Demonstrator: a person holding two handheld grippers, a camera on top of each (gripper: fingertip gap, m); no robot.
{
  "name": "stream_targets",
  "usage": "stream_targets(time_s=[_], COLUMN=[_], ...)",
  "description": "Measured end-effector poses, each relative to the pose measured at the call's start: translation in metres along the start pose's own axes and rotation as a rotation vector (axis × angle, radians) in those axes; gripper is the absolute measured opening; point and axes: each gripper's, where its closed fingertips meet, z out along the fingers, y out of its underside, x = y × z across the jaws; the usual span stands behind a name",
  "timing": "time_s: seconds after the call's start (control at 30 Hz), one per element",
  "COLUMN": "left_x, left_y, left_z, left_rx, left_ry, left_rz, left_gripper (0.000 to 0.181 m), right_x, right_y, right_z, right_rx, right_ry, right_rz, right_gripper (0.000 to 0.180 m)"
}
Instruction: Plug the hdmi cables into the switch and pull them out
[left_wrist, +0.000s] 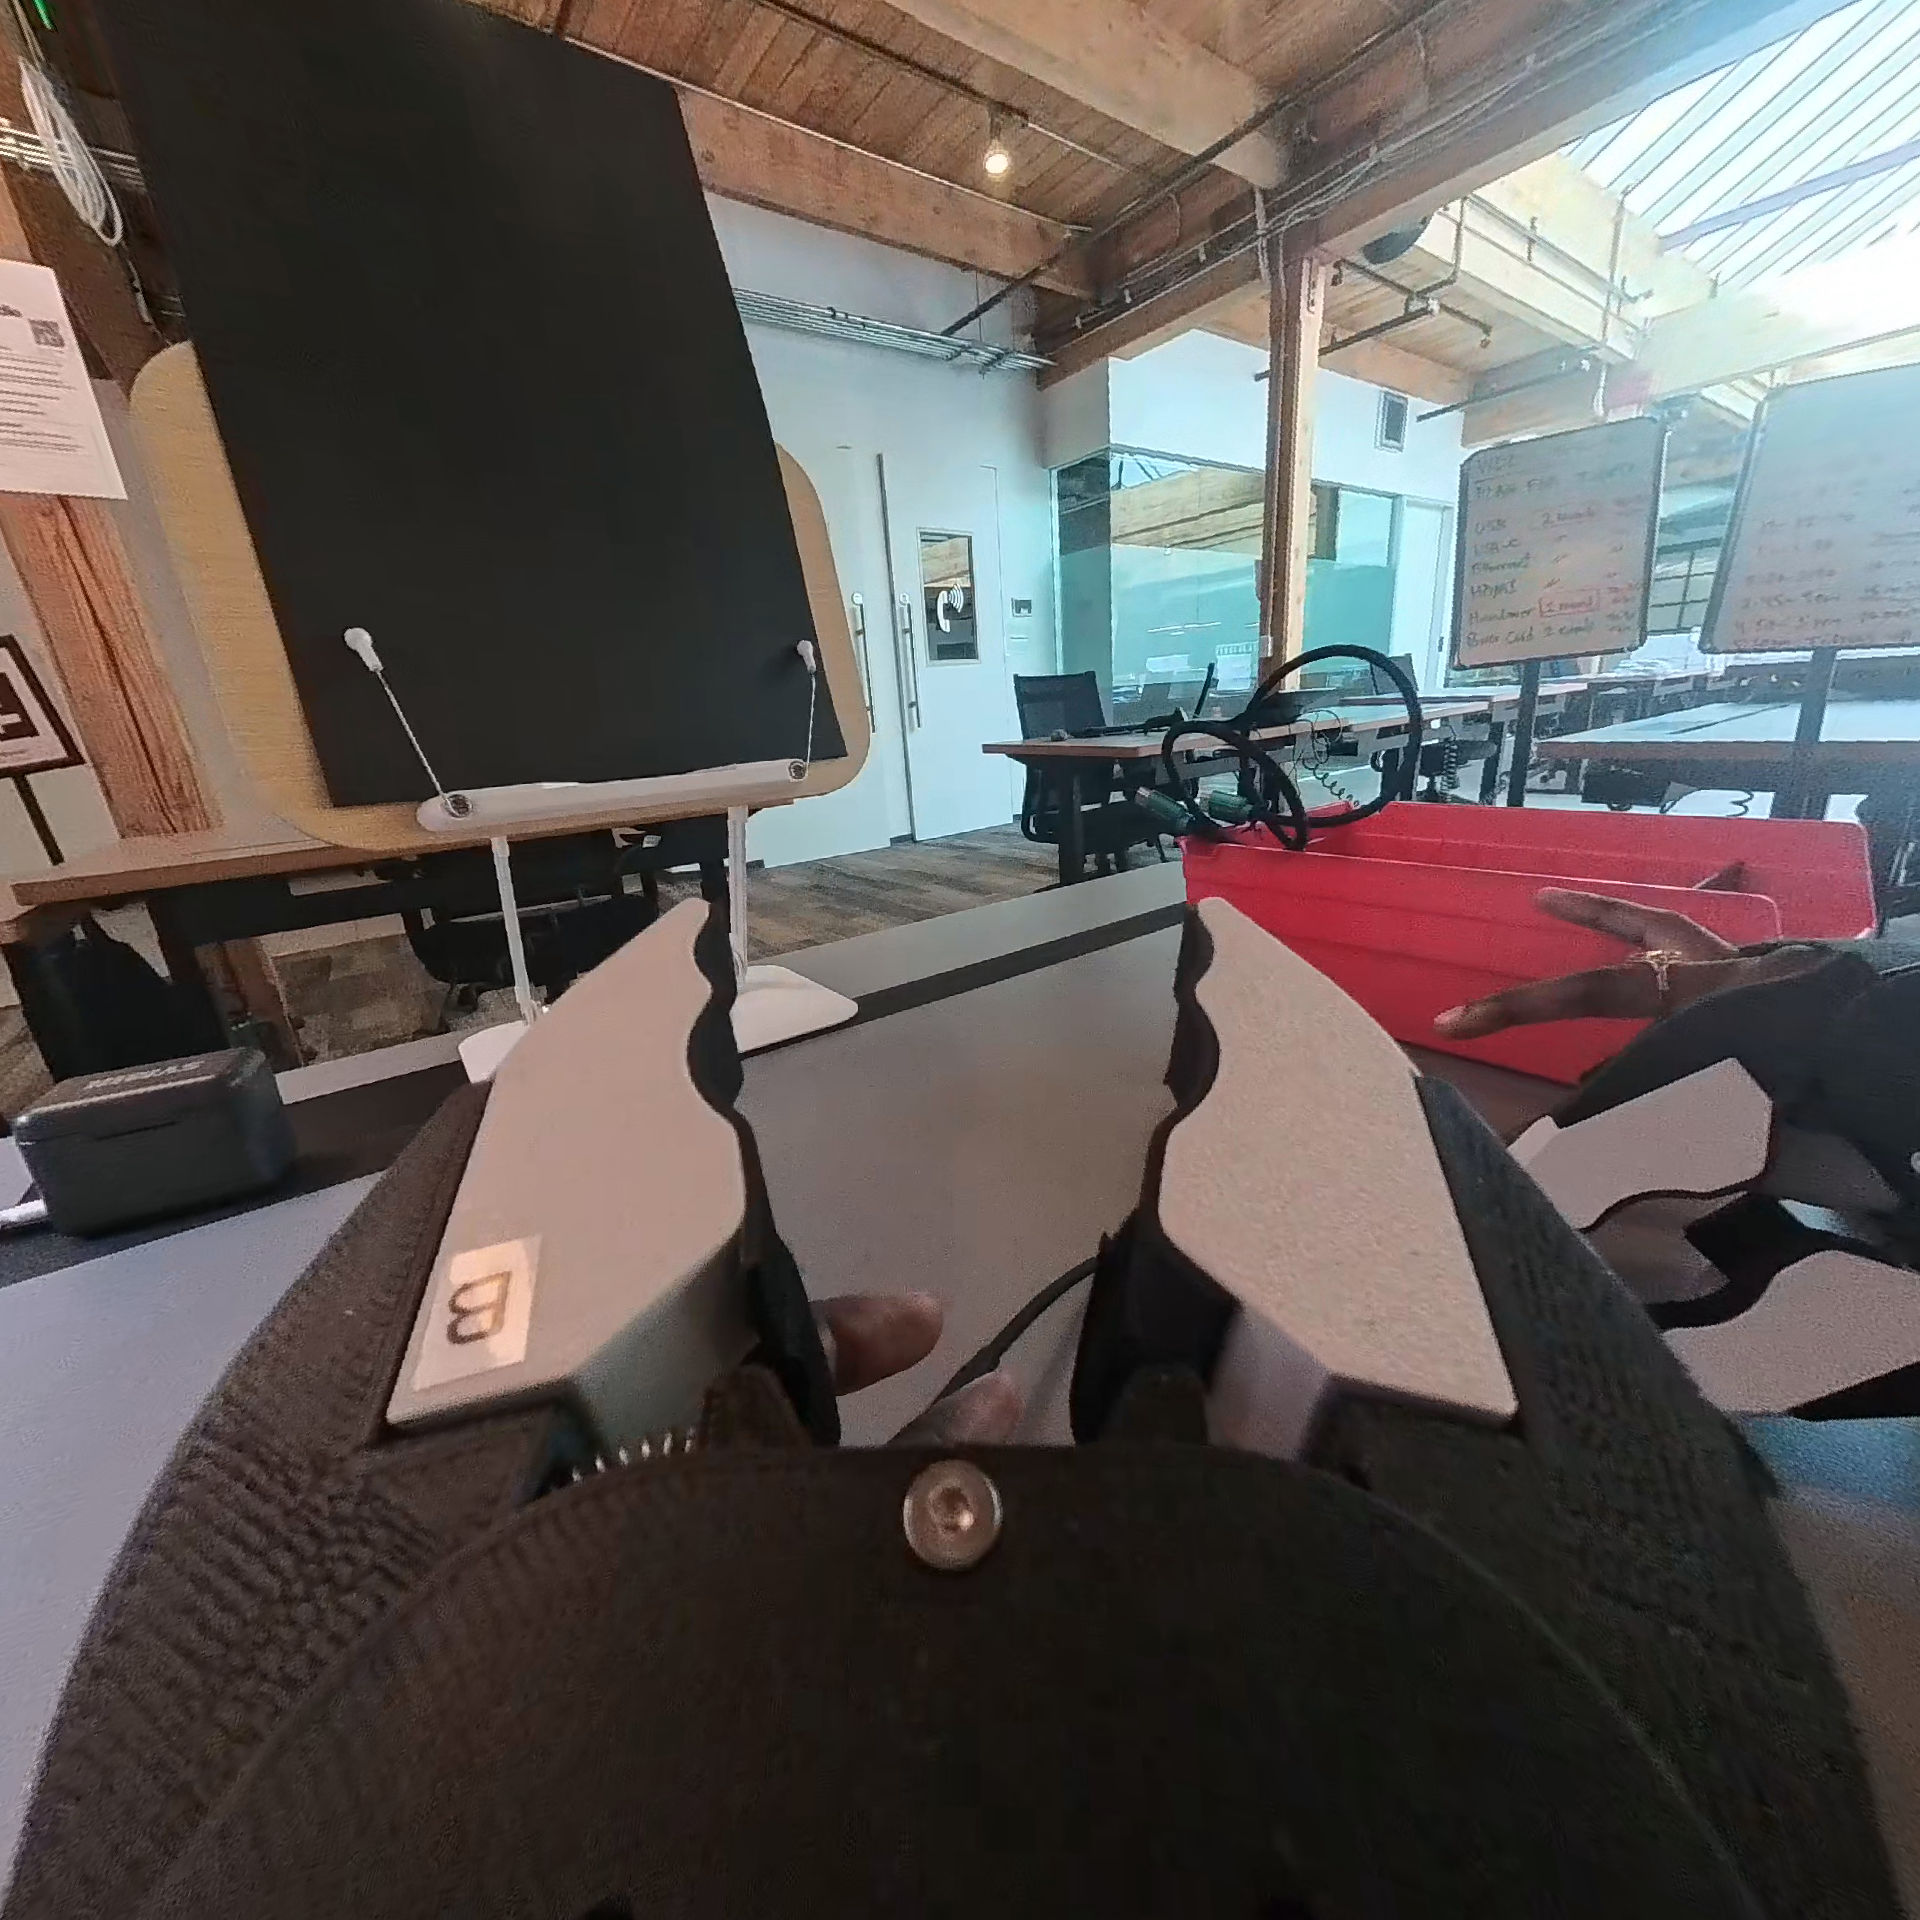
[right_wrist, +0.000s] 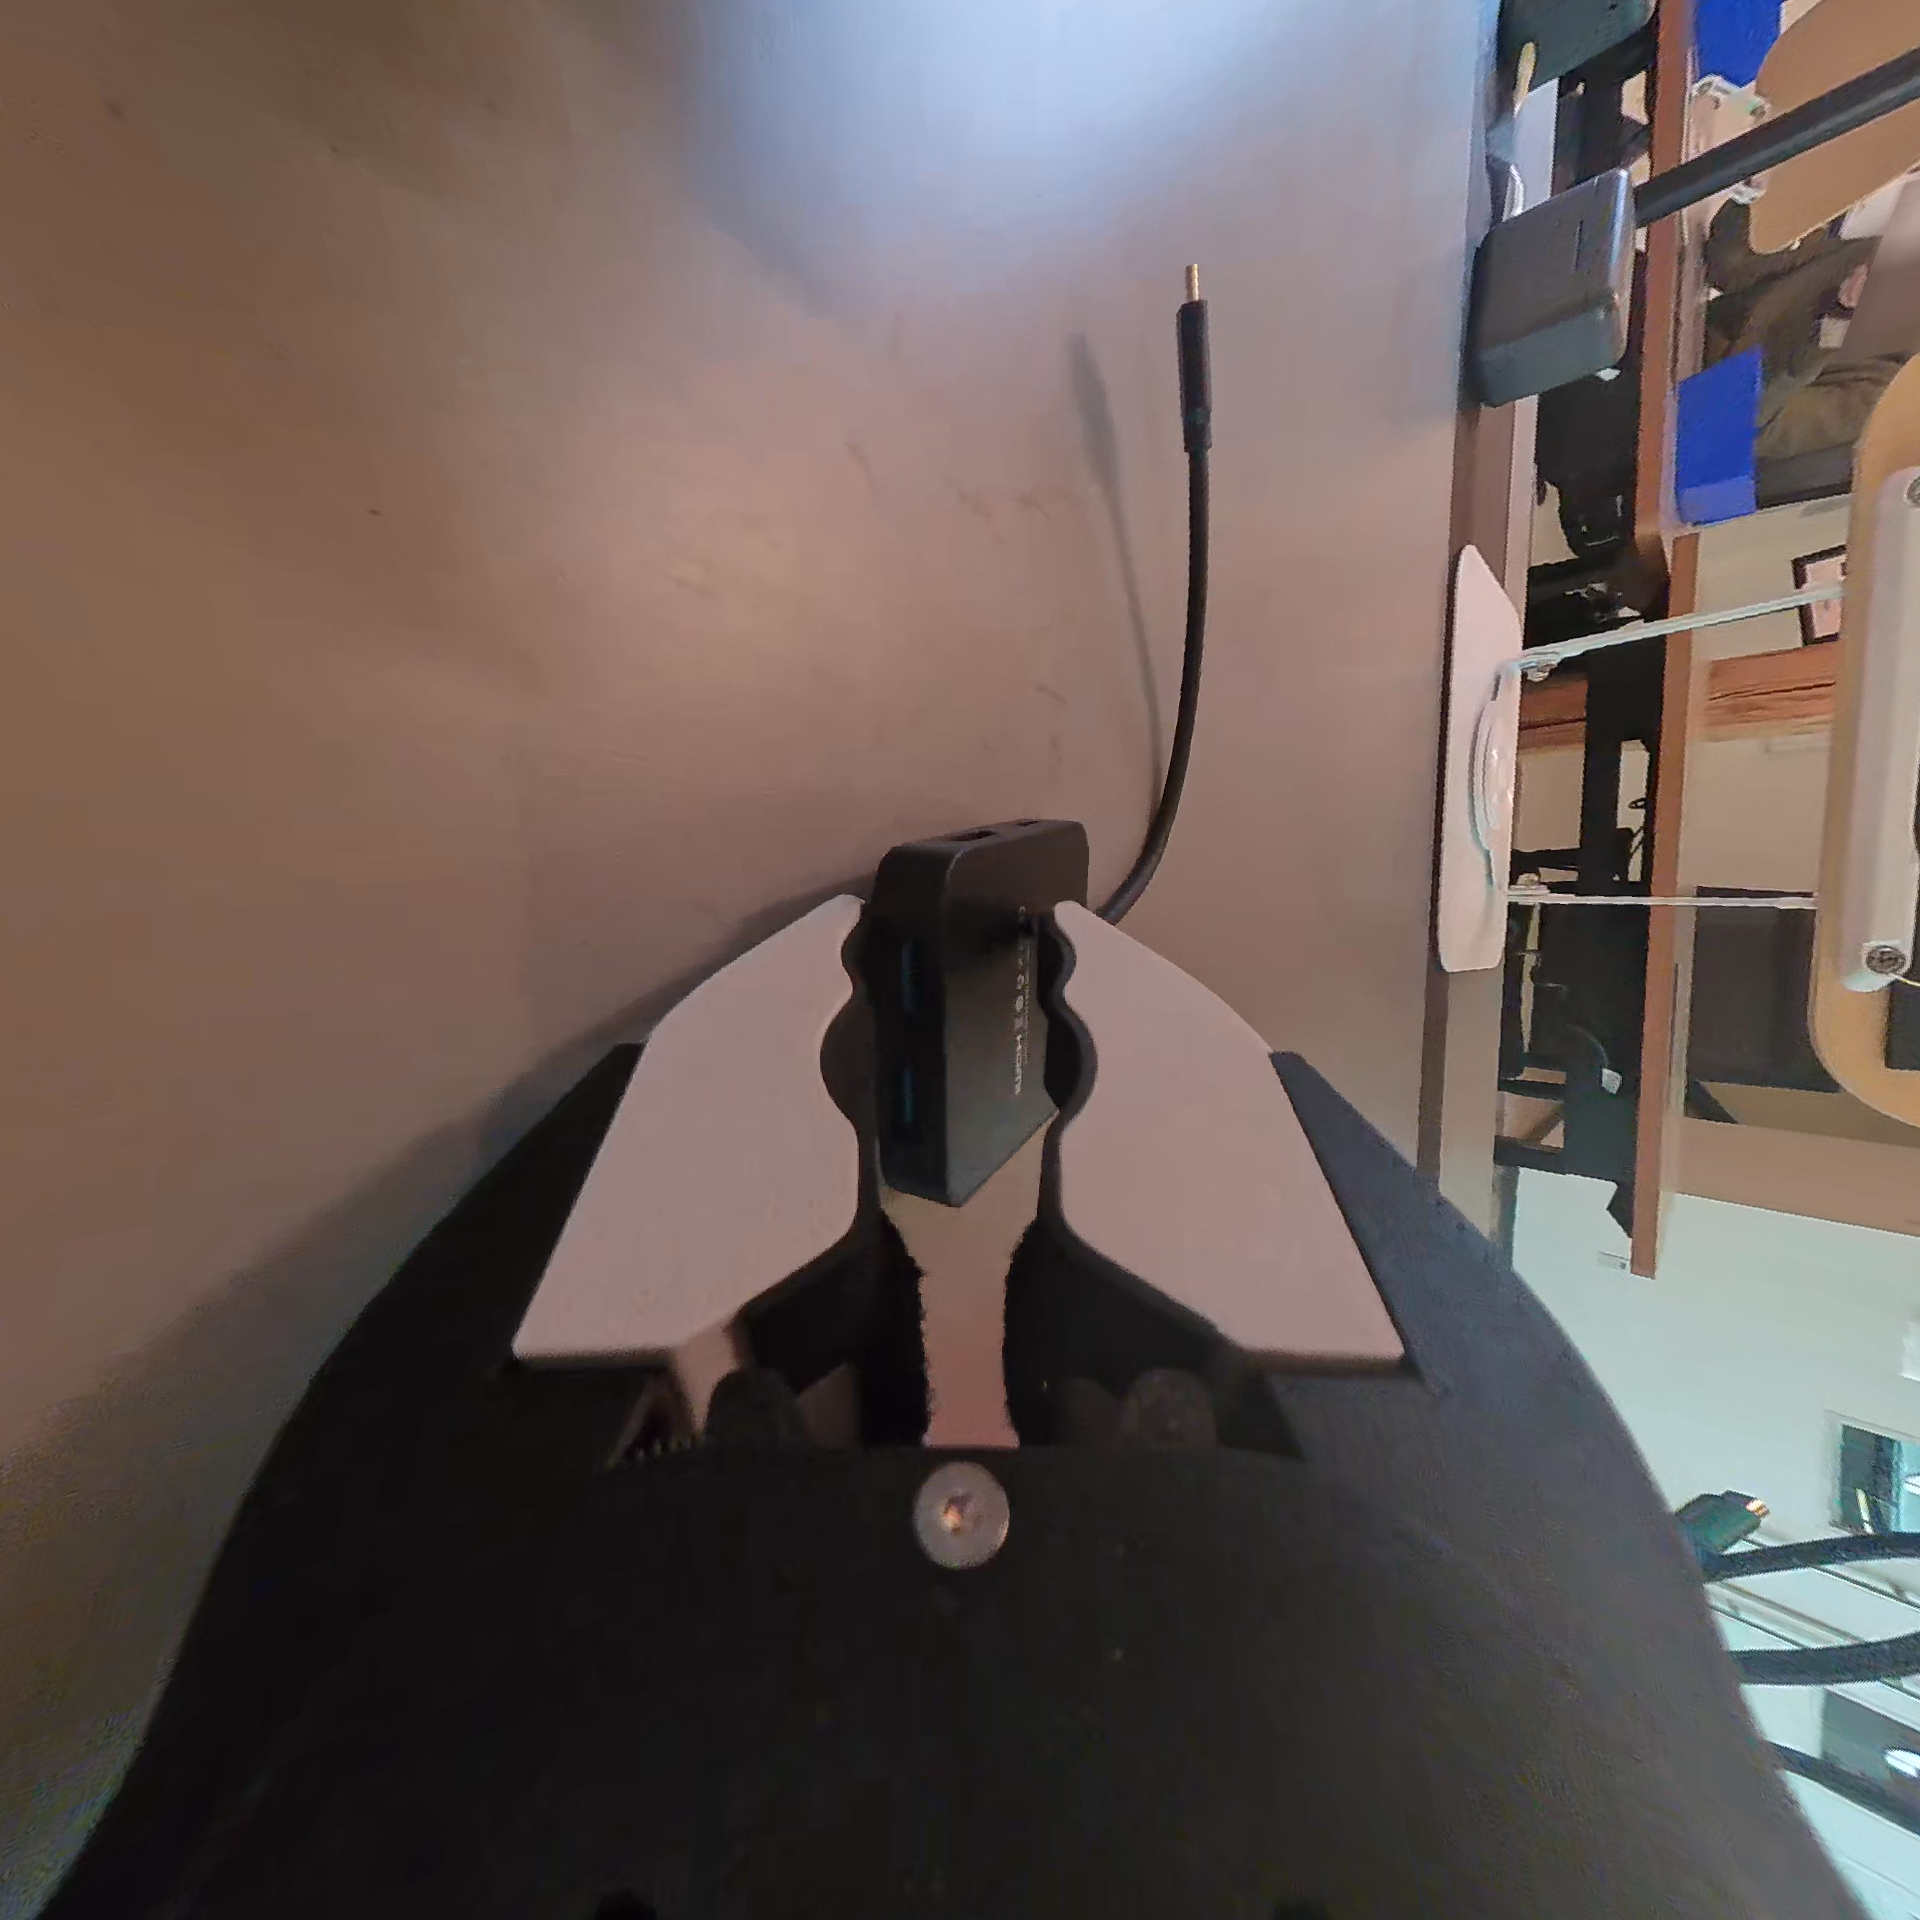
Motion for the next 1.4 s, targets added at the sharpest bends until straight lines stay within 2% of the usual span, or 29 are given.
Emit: stream_targets(time_s=[0.2,0.43,0.57,0.63,0.7,0.77,0.83,0.9,1.0,1.1,1.23,1.4], left_x=[0.003,0.006,0.008,0.01,0.013,0.015,0.018,0.02,0.026,0.035,0.039,0.003], left_y=[0.004,0.006,0.005,0.003,0.001,-0.001,-0.003,-0.005,-0.009,-0.012,-0.024,-0.076], left_z=[-0.001,-0.002,-0.002,-0.002,-0.003,-0.003,-0.003,-0.003,-0.004,-0.004,-0.011,-0.062], left_rx=[-0.025,-0.042,-0.043,-0.04,-0.033,-0.023,-0.015,-0.007,0.01,0.026,0.044,0.018], left_ry=[0.004,0.012,0.018,0.021,0.027,0.036,0.042,0.05,0.066,0.096,0.101,-0.009], left_rz=[0.046,0.066,0.085,0.102,0.119,0.134,0.152,0.172,0.2,0.253,0.395,0.356], left_gripper=[0.081,0.081,0.081,0.081,0.081,0.081,0.081,0.081,0.081,0.081,0.08,0.076], right_x=[-0.006,-0.009,-0.012,-0.006,0.009,0.035,0.062,0.086,0.109,0.12,0.124,0.124], right_y=[-0.008,-0.011,-0.022,-0.04,-0.066,-0.088,-0.094,-0.089,-0.072,-0.061,-0.057,-0.057], right_z=[-0.006,-0.009,-0.013,-0.02,-0.037,-0.06,-0.085,-0.109,-0.128,-0.138,-0.144,-0.144], right_rx=[0.064,0.088,0.157,0.271,0.477,0.715,0.907,1.034,1.067,1.066,1.083,1.077], right_ry=[-0.094,-0.132,-0.187,-0.18,-0.13,-0.002,0.166,0.348,0.545,0.639,0.672,0.672], right_rz=[0.117,0.158,0.231,0.274,0.336,0.41,0.451,0.494,0.548,0.575,0.601,0.596], right_gripper=[0.044,0.051,0.074,0.084,0.095,0.11,0.118,0.118,0.116,0.114,0.114,0.112])
